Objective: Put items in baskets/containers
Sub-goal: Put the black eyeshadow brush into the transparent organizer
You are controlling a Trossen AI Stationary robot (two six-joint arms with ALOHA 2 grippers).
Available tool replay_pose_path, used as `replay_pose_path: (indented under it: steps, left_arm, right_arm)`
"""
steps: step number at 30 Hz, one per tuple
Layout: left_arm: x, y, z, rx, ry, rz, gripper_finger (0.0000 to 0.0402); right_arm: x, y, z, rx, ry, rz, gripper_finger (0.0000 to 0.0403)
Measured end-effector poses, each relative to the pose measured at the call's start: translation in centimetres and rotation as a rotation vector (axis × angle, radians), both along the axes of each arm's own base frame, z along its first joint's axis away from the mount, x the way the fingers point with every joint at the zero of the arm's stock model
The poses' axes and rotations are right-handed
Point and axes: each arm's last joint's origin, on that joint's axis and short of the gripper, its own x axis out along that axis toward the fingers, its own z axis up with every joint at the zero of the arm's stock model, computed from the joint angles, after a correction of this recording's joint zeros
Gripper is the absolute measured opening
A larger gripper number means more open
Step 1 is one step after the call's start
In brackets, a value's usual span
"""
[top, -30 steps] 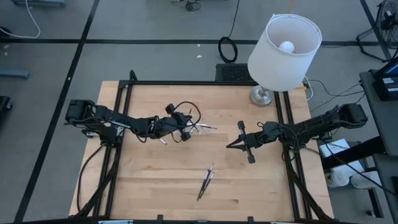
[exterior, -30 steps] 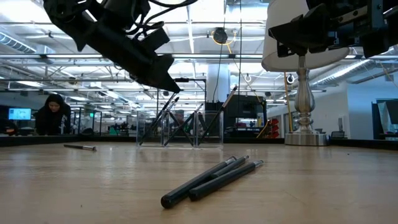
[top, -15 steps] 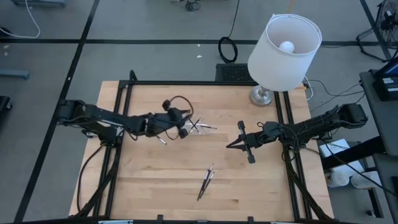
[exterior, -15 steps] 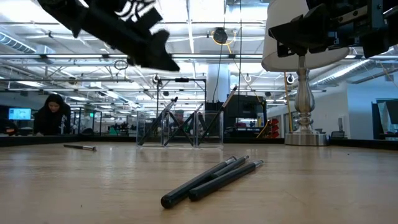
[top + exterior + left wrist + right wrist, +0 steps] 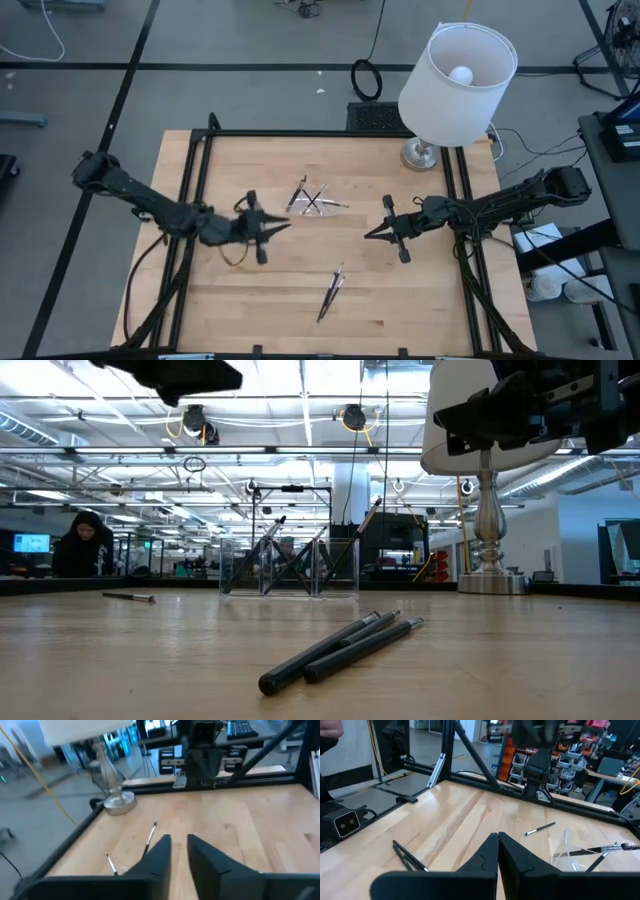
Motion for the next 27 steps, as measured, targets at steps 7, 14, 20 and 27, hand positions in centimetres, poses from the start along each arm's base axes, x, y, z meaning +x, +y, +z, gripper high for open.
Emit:
replay_pose_path:
  steps: [7,14,20,27]
  left_arm:
    - [-1.8,0.2,-2.0,0.062,-0.267,0.045,0.0011]
    - [-4.5,2.3,-7.1,0.016,-0.248,0.112,0.0009]
    - [-5.4,2.9,-7.4,0.043,-0.307,0.09,0.0004]
    - [-4.9,2.5,-6.3,0.138,-0.329,0.03,0.0019]
  right_arm:
    - [-0.1,-0.3,0.0,-0.06,-0.041,-0.075,0.0]
    - [-0.1,-0.2,0.2,-0.053,-0.065,-0.076,0.0]
    - [-0.2,0.4,-0.2,0.011,-0.009,-0.047,0.0]
    - [-0.4,1.3,-0.2,0.061,0.001,-0.011,0.0]
